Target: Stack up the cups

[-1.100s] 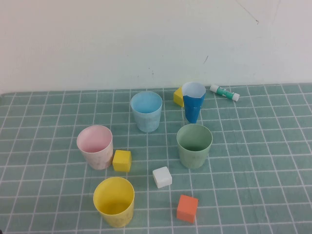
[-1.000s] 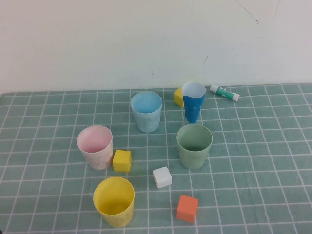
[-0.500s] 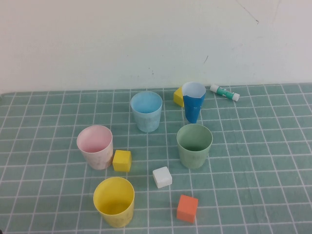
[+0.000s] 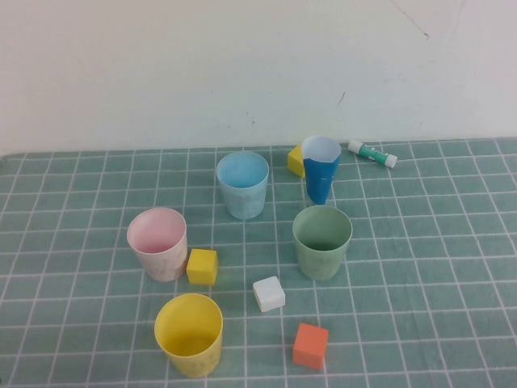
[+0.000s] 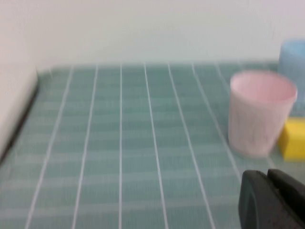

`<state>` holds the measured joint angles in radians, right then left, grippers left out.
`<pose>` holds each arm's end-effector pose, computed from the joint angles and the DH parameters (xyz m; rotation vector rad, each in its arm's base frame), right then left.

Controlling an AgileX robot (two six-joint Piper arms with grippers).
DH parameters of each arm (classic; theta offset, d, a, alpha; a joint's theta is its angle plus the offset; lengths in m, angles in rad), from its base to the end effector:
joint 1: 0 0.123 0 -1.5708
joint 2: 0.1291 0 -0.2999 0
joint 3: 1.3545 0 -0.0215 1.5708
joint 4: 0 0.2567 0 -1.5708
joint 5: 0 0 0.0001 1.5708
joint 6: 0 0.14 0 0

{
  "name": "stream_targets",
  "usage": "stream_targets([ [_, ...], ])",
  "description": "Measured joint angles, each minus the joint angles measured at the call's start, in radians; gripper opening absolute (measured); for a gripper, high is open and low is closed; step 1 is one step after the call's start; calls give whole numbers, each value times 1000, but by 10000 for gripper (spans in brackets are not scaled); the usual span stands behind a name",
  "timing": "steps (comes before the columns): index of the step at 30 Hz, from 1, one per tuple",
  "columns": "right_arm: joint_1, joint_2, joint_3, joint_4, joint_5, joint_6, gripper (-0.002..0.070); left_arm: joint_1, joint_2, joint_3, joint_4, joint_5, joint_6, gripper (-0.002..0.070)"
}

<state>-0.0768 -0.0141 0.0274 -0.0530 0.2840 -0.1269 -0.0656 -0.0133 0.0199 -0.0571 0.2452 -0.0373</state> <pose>0.0930 -0.0092 0.1686 -0.0794 1.7829 -0.1966 0.0940 -0.0081 0.1768 -0.0133 1.7367 -0.1284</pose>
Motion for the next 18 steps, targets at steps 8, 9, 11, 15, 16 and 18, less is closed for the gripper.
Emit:
stream_targets([
  [8,0,0,0,-4,-370,0,-3,0,0,0,0,-379,0,-2],
  [9,0,0,0,-4,-435,0,-3,0,0,0,0,-439,0,-2],
  [11,0,0,0,-5,-542,0,-3,0,0,0,0,-556,0,-2],
  [15,0,0,0,-6,-703,-1,-3,0,0,0,0,-752,0,-2],
  [16,0,0,0,-2,-728,-13,-3,0,0,0,2,-787,0,-2],
  [18,0,0,0,13,-753,-28,-3,0,0,0,-3,-825,2,-2],
])
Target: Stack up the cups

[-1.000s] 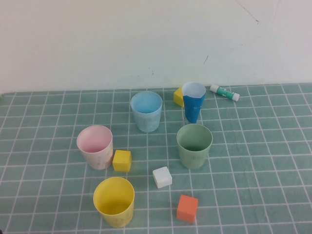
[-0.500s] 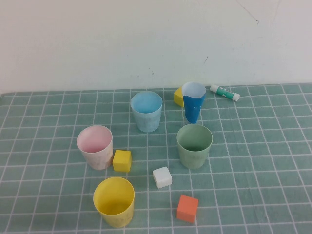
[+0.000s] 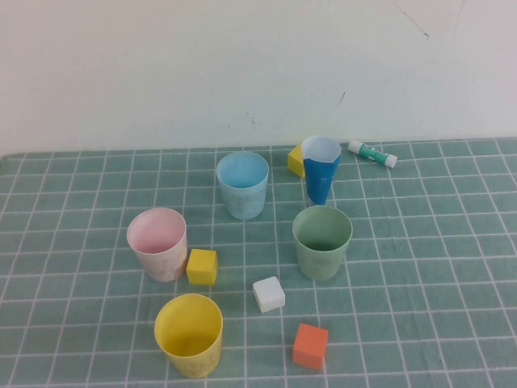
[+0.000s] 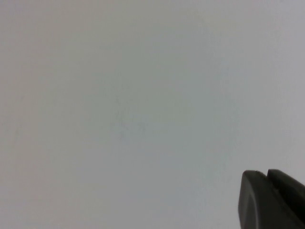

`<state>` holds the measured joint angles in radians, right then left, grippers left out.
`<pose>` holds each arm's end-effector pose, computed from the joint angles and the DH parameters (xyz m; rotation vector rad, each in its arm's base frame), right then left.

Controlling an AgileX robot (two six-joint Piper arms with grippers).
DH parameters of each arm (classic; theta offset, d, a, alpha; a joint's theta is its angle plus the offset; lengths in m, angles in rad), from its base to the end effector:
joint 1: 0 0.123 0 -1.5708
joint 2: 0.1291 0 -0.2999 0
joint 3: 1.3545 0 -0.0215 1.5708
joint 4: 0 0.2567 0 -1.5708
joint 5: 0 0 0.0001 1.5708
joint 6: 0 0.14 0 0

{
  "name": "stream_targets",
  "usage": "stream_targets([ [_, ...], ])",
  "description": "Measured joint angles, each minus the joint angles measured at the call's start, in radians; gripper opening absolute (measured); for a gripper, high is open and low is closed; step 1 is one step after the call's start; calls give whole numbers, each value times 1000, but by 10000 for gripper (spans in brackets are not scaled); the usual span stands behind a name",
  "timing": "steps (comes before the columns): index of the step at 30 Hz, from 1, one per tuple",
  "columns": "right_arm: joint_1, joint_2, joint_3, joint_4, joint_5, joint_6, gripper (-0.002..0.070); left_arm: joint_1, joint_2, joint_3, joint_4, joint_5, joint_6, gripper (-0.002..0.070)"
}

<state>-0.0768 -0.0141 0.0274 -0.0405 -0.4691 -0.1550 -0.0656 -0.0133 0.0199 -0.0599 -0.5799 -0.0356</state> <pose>0.0764 -0.0033 0.2700 -0.0756 1.0281 -0.2344 0.0670 0.0002 0.2854 -0.0397 0.9113 -0.1258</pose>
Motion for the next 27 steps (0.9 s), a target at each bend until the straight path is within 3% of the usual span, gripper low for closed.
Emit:
stream_targets([
  [3,0,0,0,16,-8,4,-3,0,0,0,3,-8,-13,-2],
  [5,0,0,-3,18,25,6,-3,0,-2,-25,23,108,-44,-2],
  [10,0,0,-141,20,349,8,-3,0,35,-216,60,508,-97,-2],
  [16,0,79,-370,21,734,-31,-3,0,273,-462,48,796,-105,-2],
  [21,0,259,-482,142,1007,-231,-3,0,543,-694,-31,1128,-27,-2],
  [27,0,415,-497,471,1096,-541,-3,0,856,-874,-241,1334,214,-2],
])
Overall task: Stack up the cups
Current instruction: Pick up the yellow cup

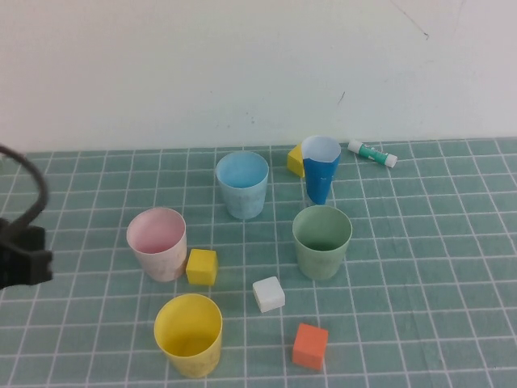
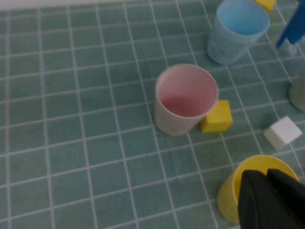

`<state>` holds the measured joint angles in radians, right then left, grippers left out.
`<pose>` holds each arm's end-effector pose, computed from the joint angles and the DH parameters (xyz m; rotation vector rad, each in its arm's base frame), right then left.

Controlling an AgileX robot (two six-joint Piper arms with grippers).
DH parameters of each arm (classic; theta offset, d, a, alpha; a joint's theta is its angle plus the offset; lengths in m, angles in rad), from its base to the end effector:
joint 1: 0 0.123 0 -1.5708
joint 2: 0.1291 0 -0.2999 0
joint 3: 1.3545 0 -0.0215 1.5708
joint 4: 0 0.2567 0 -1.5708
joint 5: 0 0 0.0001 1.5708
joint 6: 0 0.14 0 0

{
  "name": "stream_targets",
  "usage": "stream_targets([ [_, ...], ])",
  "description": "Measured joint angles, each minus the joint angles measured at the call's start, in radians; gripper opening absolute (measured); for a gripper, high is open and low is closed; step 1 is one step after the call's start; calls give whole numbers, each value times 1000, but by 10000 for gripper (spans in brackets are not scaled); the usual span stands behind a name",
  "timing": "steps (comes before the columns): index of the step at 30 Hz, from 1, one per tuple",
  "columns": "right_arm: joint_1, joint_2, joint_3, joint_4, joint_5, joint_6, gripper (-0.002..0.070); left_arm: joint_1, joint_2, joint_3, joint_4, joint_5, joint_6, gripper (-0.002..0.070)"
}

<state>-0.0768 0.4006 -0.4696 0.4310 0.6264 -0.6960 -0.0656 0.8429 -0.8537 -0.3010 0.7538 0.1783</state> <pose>0.1173 0.0254 0.2796 -0.4158 1.9384 -0.0228 0.1925 -0.0411 0.3361 0.1377 2.1988 -0.2864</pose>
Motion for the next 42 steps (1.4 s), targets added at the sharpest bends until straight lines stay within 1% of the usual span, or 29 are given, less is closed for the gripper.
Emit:
stream_targets([
  [2,0,37,-1,85,28,-86,-3,0,87,-38,-76,37,89,-2],
  [4,0,66,-1,124,61,-141,-3,-2,159,-59,-134,66,204,-2],
  [5,0,76,-1,128,72,-153,-3,-7,188,-64,-147,78,238,-2],
  [6,0,87,-1,130,87,-165,-3,-24,222,-69,-168,89,288,-2],
  [8,0,103,-1,131,113,-171,-3,-76,286,-73,-175,97,329,-2],
  [10,0,113,-1,131,130,-181,-3,-143,329,-75,-143,95,342,-2],
  [12,0,117,-1,132,140,-194,-3,-218,366,-75,-73,78,340,0],
  [14,0,117,-1,132,142,-205,-3,-291,401,-75,16,39,298,16],
  [16,0,119,-1,132,142,-210,-3,-337,427,-75,90,-4,235,62],
  [18,0,121,-1,132,142,-214,-3,-351,451,-75,139,-39,177,139],
  [22,0,121,-1,132,144,-220,-3,-353,499,-75,167,-58,116,381],
  [23,0,121,-1,132,144,-222,-3,-353,513,-75,169,-58,113,427],
  [25,0,121,-1,132,144,-224,-3,-353,544,-75,174,-58,105,475],
  [27,0,121,-1,132,144,-228,-3,-354,586,-75,174,-61,103,487],
  [30,0,121,-1,132,144,-230,-3,-355,652,-77,174,-72,103,467],
  [33,0,122,-1,132,144,-230,-3,-357,716,-78,174,-82,101,399],
  [35,0,122,-1,132,144,-230,-3,-357,754,-80,174,-89,101,305],
  [37,0,122,-1,132,144,-230,-3,-357,777,-80,174,-91,101,173],
  [39,0,122,-1,132,144,-230,-3,-357,780,-84,155,-89,101,74],
  [42,0,122,-1,137,144,-230,-3,-357,768,-117,133,-52,101,23],
])
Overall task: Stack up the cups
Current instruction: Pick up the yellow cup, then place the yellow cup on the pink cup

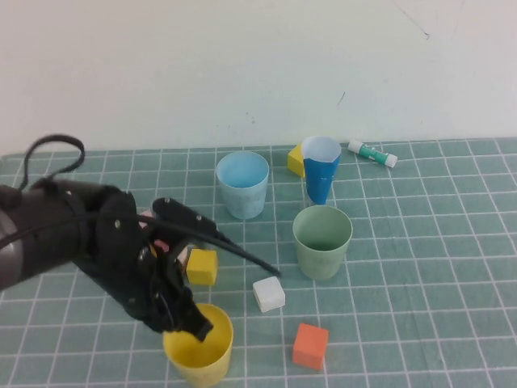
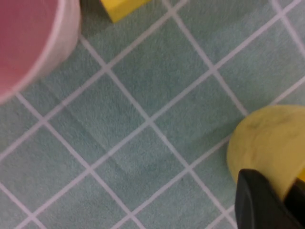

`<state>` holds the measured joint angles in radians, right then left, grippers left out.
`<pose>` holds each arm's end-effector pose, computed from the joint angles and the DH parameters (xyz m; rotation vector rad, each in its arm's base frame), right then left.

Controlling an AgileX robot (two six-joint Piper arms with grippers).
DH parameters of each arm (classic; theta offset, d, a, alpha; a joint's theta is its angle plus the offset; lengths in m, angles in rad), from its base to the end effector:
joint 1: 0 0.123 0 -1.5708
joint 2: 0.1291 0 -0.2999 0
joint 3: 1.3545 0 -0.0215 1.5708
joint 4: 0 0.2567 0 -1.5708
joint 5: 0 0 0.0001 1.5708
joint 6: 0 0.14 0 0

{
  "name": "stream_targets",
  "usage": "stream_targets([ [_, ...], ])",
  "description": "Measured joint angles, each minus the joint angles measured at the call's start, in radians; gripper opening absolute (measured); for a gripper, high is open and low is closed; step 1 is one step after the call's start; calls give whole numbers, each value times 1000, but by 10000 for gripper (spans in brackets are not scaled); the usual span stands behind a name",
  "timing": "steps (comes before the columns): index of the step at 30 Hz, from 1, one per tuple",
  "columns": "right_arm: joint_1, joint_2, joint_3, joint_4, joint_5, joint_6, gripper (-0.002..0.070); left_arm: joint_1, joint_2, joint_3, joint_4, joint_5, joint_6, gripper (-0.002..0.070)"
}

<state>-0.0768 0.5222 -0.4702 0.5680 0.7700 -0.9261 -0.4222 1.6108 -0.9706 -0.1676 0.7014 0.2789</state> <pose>0.1242 0.0431 0.2567 -0.6530 2.0677 0.0996 0.2897 -0.1467 0.1701 0.8225 2.7060 -0.2138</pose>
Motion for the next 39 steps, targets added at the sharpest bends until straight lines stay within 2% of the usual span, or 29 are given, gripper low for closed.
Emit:
stream_targets([
  [7,0,0,0,0,0,0,-3,0,-91,-154,35,61,-75,7],
  [11,0,0,0,2,0,0,-3,0,-109,-245,191,69,-227,6],
  [15,0,0,-2,3,0,0,-3,44,-109,-289,292,73,-341,6],
  [23,0,0,-2,9,2,0,-3,179,-72,-296,271,81,-376,6],
  [34,0,4,-2,12,31,-16,-3,179,-2,-296,246,22,-362,9],
  [36,0,13,-2,14,49,-24,-3,179,3,-296,246,19,-347,36],
  [39,0,64,-2,39,70,-40,-2,179,3,-296,245,7,-328,154],
])
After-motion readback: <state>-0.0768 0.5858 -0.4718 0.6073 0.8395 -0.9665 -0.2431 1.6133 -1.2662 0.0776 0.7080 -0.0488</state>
